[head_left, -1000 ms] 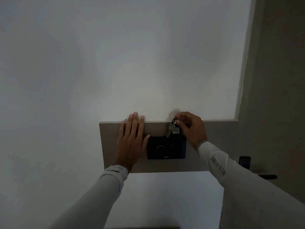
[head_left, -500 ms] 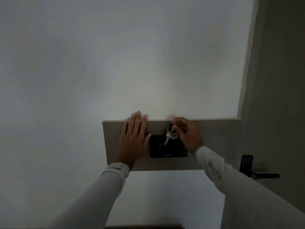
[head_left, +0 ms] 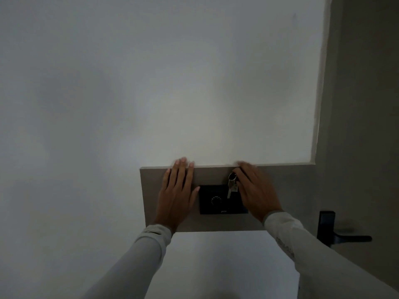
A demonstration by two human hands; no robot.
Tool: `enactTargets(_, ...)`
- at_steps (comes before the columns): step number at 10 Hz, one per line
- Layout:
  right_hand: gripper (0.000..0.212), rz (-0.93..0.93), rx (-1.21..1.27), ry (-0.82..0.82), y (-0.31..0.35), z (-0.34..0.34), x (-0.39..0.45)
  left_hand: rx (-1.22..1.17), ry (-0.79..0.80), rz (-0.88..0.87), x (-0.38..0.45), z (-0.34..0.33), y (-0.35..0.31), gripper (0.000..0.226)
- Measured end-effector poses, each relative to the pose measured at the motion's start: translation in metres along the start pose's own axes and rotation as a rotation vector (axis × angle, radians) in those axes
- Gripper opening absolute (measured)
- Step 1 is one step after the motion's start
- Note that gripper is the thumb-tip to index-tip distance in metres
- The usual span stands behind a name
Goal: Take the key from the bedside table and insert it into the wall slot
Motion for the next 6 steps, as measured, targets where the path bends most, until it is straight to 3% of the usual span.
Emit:
enactTargets(2, 0.030, 0.085, -0.050, 0.073, 0.000, 0.000, -0.003, 0.010, 0.048, 0.038, -0.003, 0.002, -0.001, 0.069)
enactTargets(4, 0.059, -0.008, -0.017, 0.258, 0.004, 0.013, -0.001, 0.029, 0.031, 0.029, -0.008, 0.013, 0.001, 0.074)
enactTargets(6, 0.072, -0.120, 0.138, 0.306, 0.035, 0.051, 0.030, 0.069, -0.028, 0.035, 0.027, 0.068, 0.023, 0.081)
Point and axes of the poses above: each hand's wrist, its own x-axis towards the middle knuckle, its own z-axis out of the back of the hand, y = z × x, the point moved 3 cm from there along x, towards the middle knuckle, and after that the axes turned 8 degrees about -y, right-handed, at the moved point
